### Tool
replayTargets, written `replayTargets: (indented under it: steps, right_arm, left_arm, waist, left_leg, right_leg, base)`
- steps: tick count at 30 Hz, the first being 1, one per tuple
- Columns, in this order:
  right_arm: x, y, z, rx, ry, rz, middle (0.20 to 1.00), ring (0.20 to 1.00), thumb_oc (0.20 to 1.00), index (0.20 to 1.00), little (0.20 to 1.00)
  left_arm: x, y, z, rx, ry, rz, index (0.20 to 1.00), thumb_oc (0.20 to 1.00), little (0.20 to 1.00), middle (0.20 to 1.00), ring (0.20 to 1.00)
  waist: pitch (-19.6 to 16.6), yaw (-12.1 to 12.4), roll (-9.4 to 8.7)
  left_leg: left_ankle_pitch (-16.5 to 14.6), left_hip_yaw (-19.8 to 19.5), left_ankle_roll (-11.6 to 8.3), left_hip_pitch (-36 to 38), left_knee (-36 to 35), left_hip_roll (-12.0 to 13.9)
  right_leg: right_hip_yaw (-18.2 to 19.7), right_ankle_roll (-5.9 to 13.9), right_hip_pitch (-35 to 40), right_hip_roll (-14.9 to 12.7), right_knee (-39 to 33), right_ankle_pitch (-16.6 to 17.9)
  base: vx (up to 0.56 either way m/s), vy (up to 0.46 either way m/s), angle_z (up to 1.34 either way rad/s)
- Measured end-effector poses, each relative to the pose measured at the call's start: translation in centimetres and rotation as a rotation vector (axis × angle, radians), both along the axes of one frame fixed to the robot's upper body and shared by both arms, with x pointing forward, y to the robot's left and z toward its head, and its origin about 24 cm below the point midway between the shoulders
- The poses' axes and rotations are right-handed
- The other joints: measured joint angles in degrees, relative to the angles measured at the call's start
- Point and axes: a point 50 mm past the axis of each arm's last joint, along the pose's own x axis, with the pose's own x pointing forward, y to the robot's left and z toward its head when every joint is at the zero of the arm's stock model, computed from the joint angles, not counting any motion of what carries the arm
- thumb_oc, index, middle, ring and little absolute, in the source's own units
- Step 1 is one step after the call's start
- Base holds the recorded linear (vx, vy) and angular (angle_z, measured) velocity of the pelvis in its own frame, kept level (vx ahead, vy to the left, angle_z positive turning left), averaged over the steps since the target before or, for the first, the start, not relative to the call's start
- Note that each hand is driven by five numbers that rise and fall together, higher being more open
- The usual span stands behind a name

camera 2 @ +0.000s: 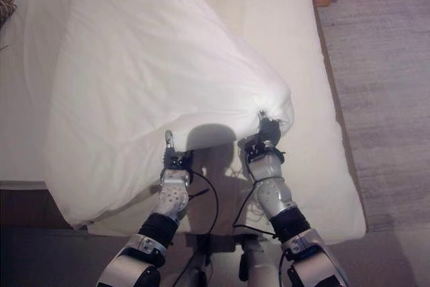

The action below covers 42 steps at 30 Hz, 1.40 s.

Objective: Make the bed

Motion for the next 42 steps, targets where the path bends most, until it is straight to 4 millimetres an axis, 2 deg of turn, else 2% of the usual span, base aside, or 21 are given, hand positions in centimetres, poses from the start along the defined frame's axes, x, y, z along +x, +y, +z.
replayTargets:
  steps: [5, 7, 9, 10, 11, 12, 13, 14, 15, 16, 17, 18, 19, 20, 21, 27, 42]
  right_arm:
    - [-0.6, 0.4, -1.2, 0.021, 0.01, 0.021, 0.2, 0.2, 0.2, 0.2, 0.2]
    - [-0.7, 0.5, -1.5, 0.025, 0.012, 0.028, 0.2, 0.2, 0.2, 0.2, 0.2]
    - [-0.7, 0.6, -1.6, 0.031, 0.008, 0.038, 0.2, 0.2, 0.2, 0.2, 0.2]
    - [-0.8, 0.7, -1.6, 0.032, 0.004, 0.044, 0.2, 0.2, 0.2, 0.2, 0.2]
    - [-0.9, 0.7, -1.8, 0.032, 0.003, 0.05, 0.2, 0.2, 0.2, 0.2, 0.2]
    - [-0.9, 0.7, -1.9, 0.032, 0.005, 0.051, 0.2, 0.2, 0.2, 0.2, 0.2]
    - [-0.9, 0.8, -2.0, 0.033, 0.003, 0.056, 0.2, 0.2, 0.2, 0.2, 0.2]
    - [-1.0, 0.8, -2.1, 0.034, 0.004, 0.057, 0.2, 0.2, 0.2, 0.2, 0.2]
    - [-1.0, 0.7, -2.3, 0.033, 0.008, 0.058, 0.2, 0.2, 0.2, 0.2, 0.2]
    - [-1.1, 0.8, -2.3, 0.035, 0.007, 0.062, 0.2, 0.2, 0.2, 0.2, 0.2]
    - [-1.1, 0.8, -2.4, 0.036, 0.009, 0.062, 0.2, 0.2, 0.2, 0.2, 0.2]
    - [-1.1, 0.9, -2.4, 0.038, 0.01, 0.063, 0.2, 0.2, 0.2, 0.2, 0.2]
    - [-1.1, 1.0, -2.6, 0.043, 0.017, 0.064, 0.2, 0.2, 0.2, 0.2, 0.2]
    - [-1.0, 1.2, -2.8, 0.049, 0.029, 0.066, 0.2, 0.2, 0.2, 0.2, 0.2]
    - [-1.0, 1.3, -2.9, 0.053, 0.031, 0.068, 0.2, 0.2, 0.2, 0.2, 0.2]
    - [-1.1, 1.6, -4.1, 0.059, 0.082, 0.07, 0.2, 0.2, 0.2, 0.2, 0.2]
    - [-1.5, 1.7, -4.9, 0.079, 0.107, 0.07, 0.2, 0.2, 0.2, 0.2, 0.2]
  left_arm:
    - [0.3, 1.0, -0.1, 0.072, 0.011, 0.018, 1.0, 1.0, 1.0, 1.0, 1.0]
    - [0.3, 1.2, -0.1, 0.08, 0.01, 0.022, 1.0, 1.0, 1.0, 1.0, 1.0]
    - [0.4, 1.7, -0.2, 0.13, 0.009, 0.024, 0.79, 0.79, 0.79, 0.79, 0.79]
    - [0.4, 2.0, -0.6, 0.157, 0.014, 0.015, 0.476, 0.476, 0.476, 0.476, 0.476]
    - [0.4, 2.2, -0.6, 0.177, 0.01, 0.011, 0.347, 0.347, 0.347, 0.347, 0.347]
    - [0.4, 2.3, -0.6, 0.191, 0.004, 0.008, 0.294, 0.294, 0.294, 0.294, 0.294]
    - [0.4, 2.5, -0.7, 0.201, 0.0, 0.003, 0.2, 0.2, 0.2, 0.2, 0.2]
    - [0.4, 2.5, -0.7, 0.201, -0.001, 0.002, 0.2, 0.2, 0.2, 0.2, 0.2]
    - [0.4, 2.5, -0.7, 0.201, -0.004, 0.002, 0.26, 0.26, 0.26, 0.26, 0.26]
    - [0.4, 2.5, -0.7, 0.201, -0.008, 0.001, 0.671, 0.671, 0.671, 0.671, 0.671]
    - [0.4, 2.5, -0.7, 0.2, -0.01, 0.002, 0.834, 0.834, 0.834, 0.834, 0.834]
    - [0.4, 2.6, -0.7, 0.197, -0.011, 0.006, 0.649, 0.649, 0.649, 0.649, 0.649]
    - [0.4, 2.9, -0.8, 0.188, -0.012, 0.016, 0.617, 0.617, 0.617, 0.617, 0.617]
    - [0.4, 3.1, -0.8, 0.172, -0.01, 0.029, 0.959, 0.959, 0.959, 0.959, 0.959]
    - [0.4, 3.1, -0.8, 0.169, -0.01, 0.031, 1.0, 1.0, 1.0, 1.0, 1.0]
    - [-0.2, 4.8, -2.2, 0.114, 0.04, 0.102, 1.0, 1.0, 1.0, 1.0, 1.0]
    - [-0.8, 6.0, -3.1, 0.097, 0.07, 0.156, 1.0, 1.0, 1.0, 1.0, 1.0]
  waist:
    - [-0.22, -0.08, -1.83]
    - [-0.25, -0.11, -1.98]
    - [-0.27, -0.1, -2.19]
    - [-0.35, -0.1, -2.4]
    - [-0.35, -0.09, -2.61]
    - [-0.35, -0.07, -2.75]
    - [-0.34, -0.04, -2.93]
    - [-0.34, -0.04, -2.95]
    - [-0.34, -0.05, -2.95]
    - [-0.34, -0.06, -2.96]
    - [-0.34, -0.06, -2.96]
    - [-0.35, -0.08, -2.96]
    - [-0.35, -0.08, -2.96]
    - [-0.35, -0.11, -2.97]
    - [-0.35, -0.1, -2.97]
    - [-0.41, 0.03, -3.12]
    - [-0.42, 0.08, -3.09]
  left_leg:
    - [-0.2, 0.03, -0.29, -0.02, 0.0, 0.41]
    - [-0.27, 0.07, -0.38, -0.02, 0.0, 0.51]
    - [-0.39, 0.18, -0.53, -0.13, 0.0, 0.65]
    - [-0.46, 0.23, -0.63, -0.21, 0.0, 0.76]
    - [-0.48, 0.24, -0.68, -0.31, 0.0, 0.9]
    - [-0.51, 0.33, -0.72, -0.33, 0.0, 0.98]
    - [-0.59, 0.41, -0.84, -0.34, 0.0, 1.11]
    - [-0.62, 0.42, -0.87, -0.34, 0.01, 1.16]
    - [-0.62, 0.5, -0.87, -0.31, 0.01, 1.18]
    - [-0.62, 0.76, -0.87, -0.29, 0.01, 1.2]
    - [-0.62, 0.84, -0.86, -0.27, 0.01, 1.2]
    - [-0.62, 0.96, -0.86, -0.22, 0.01, 1.2]
    - [-0.64, 1.09, -0.86, -0.06, 0.01, 1.22]
    - [-0.65, 1.27, -0.87, 0.15, 0.01, 1.27]
    - [-0.65, 1.3, -0.87, 0.24, 0.01, 1.29]
    - [-1.0, 1.4, -1.17, 1.85, 0.0, 1.72]
    - [-1.05, 1.09, -1.26, 1.84, 0.0, 1.7]
  right_leg:
    - [-0.01, 0.0, -0.02, 0.41, -0.08, 0.0]
    - [0.01, 0.02, -0.03, 0.53, -0.11, -0.01]
    - [0.03, 0.29, -0.09, 0.65, -0.3, -0.2]
    - [0.1, 0.29, -0.13, 0.79, -0.45, -0.2]
    - [0.13, 0.29, -0.18, 0.96, -0.64, -0.19]
    - [0.17, 0.29, -0.18, 1.04, -0.74, -0.19]
    - [0.23, 0.29, -0.19, 1.18, -0.84, -0.19]
    - [0.24, 0.29, -0.19, 1.22, -0.85, -0.19]
    - [0.29, 0.29, -0.19, 1.25, -0.85, -0.19]
    - [0.5, 0.28, -0.21, 1.3, -0.85, -0.19]
    - [0.53, 0.28, -0.21, 1.3, -0.85, -0.18]
    - [0.58, 0.28, -0.21, 1.31, -0.85, -0.18]
    - [0.63, 0.28, -0.12, 1.32, -0.84, -0.18]
    - [0.65, 0.27, 0.06, 1.38, -0.83, -0.17]
    - [0.65, 0.27, 0.14, 1.39, -0.81, -0.16]
    - [0.61, 0.29, 1.77, 1.69, -0.75, -0.27]
    - [-0.21, -0.37, 1.21, 1.34, 1.13, -1.31]
  base:
    - [-0.03, -0.055, 0.0]
    - [-0.02, -0.051, -0.02]
    - [-0.01, -0.034, -0.04]
    - [0.0, -0.016, -0.04]
    - [0.0, -0.02, -0.04]
    - [0.0, -0.022, -0.04]
    - [0.0, 0.0, 0.0]
    - [0.01, -0.004, -0.03]
    - [0.01, 0.003, -0.04]
    - [0.04, 0.002, -0.05]
    - [0.02, 0.001, -0.05]
    - [0.03, -0.006, -0.05]
    - [0.01, -0.011, -0.05]
    - [0.05, -0.012, -0.03]
    - [0.03, -0.006, -0.02]
    - [0.01, -0.002, 0.0]
    - [0.01, 0.012, 0.03]
